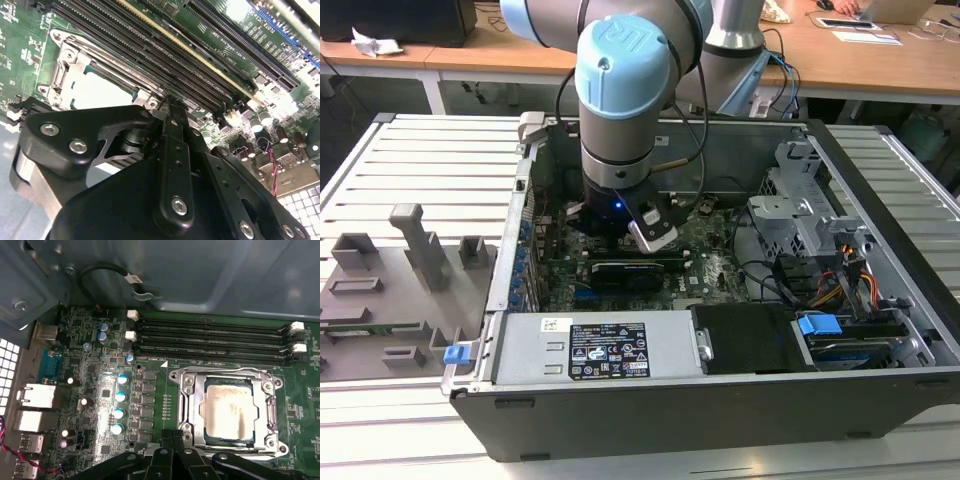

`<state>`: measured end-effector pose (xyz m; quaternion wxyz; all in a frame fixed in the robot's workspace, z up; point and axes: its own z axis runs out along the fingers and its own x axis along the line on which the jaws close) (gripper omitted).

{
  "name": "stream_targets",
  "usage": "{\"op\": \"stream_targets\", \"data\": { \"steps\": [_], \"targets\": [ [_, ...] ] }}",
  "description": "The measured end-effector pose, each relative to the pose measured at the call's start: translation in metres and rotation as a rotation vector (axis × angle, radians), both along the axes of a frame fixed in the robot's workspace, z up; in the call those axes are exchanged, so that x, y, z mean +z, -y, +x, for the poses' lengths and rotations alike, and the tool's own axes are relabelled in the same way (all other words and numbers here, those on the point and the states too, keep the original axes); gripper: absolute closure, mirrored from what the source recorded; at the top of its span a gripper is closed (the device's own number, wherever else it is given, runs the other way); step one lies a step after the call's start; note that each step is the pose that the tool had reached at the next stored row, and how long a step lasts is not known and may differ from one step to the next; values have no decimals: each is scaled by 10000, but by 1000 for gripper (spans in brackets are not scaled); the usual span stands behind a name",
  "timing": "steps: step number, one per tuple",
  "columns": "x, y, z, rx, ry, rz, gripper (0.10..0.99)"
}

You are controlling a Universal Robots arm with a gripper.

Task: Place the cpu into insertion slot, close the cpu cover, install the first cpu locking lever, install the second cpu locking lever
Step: 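Install the second cpu locking lever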

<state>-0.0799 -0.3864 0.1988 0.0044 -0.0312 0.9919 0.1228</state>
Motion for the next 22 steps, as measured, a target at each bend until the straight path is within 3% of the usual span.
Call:
{"op": "stream_targets", "data": {
  "steps": [8,22],
  "targets": [
    [-10,5,-8,0,4,0,980],
    [153,11,-7,0,7,4,980]
  ]
}}
